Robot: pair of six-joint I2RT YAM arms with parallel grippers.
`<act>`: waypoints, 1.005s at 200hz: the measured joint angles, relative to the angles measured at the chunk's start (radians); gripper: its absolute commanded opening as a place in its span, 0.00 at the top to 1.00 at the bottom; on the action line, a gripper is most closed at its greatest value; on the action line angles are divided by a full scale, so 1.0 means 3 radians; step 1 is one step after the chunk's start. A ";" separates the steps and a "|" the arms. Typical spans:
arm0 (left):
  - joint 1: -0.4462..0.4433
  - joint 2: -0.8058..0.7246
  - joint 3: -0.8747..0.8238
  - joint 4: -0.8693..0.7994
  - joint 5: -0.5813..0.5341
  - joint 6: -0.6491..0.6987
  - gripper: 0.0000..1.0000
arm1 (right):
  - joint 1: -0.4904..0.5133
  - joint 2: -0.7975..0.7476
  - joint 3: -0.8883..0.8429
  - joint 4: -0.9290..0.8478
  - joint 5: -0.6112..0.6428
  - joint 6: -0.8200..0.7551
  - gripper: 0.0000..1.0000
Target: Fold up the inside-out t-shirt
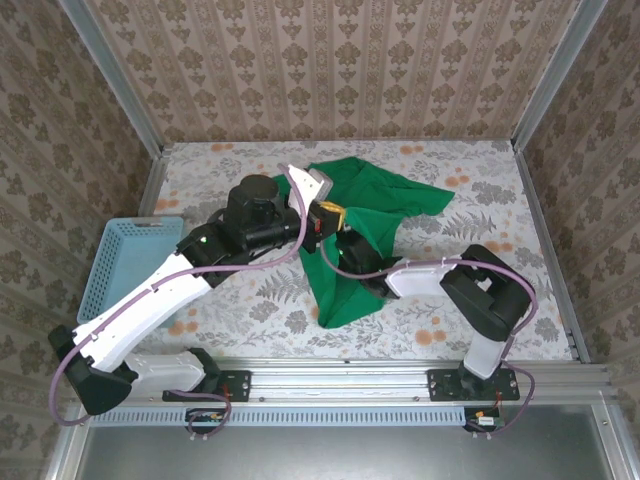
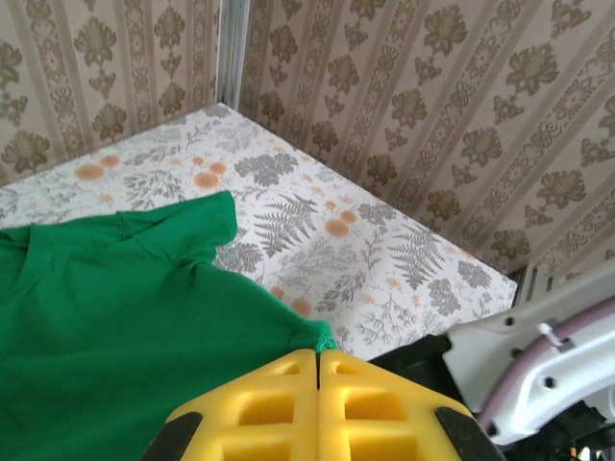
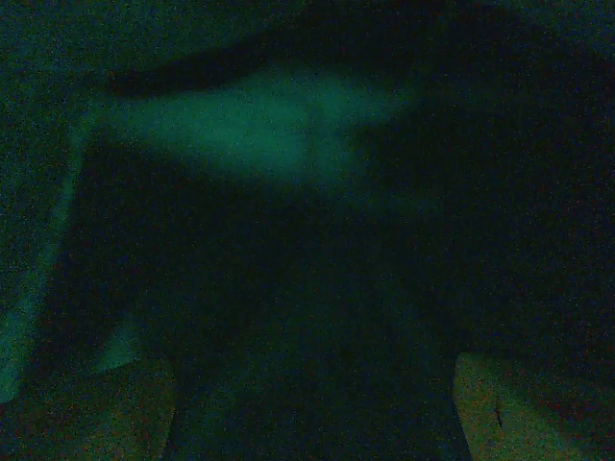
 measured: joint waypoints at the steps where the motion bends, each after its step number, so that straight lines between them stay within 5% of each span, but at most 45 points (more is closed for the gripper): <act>1: 0.0000 0.0000 0.0008 -0.0004 -0.0001 0.0000 1.00 | -0.0006 0.0006 0.0013 -0.0006 -0.0003 0.0001 0.19; 22: 0.0000 0.0000 0.0106 -0.0014 -0.0011 0.0000 1.00 | -0.0151 0.0212 0.0362 -0.0189 -0.0041 0.0066 0.13; 34: -0.0001 0.0000 0.0155 -0.0014 -0.0038 0.0001 1.00 | -0.0214 0.0350 0.0596 -0.0360 -0.0045 0.0139 0.00; 163: -0.0332 0.0187 0.0628 -0.0078 -0.0540 0.0172 1.00 | -0.0554 0.1809 0.3038 -0.2494 0.0025 0.0599 0.00; 201: -0.0336 0.0195 0.0675 -0.0079 -0.0624 0.0198 1.00 | -0.0559 0.2071 0.3569 -0.2918 -0.0036 0.0562 0.24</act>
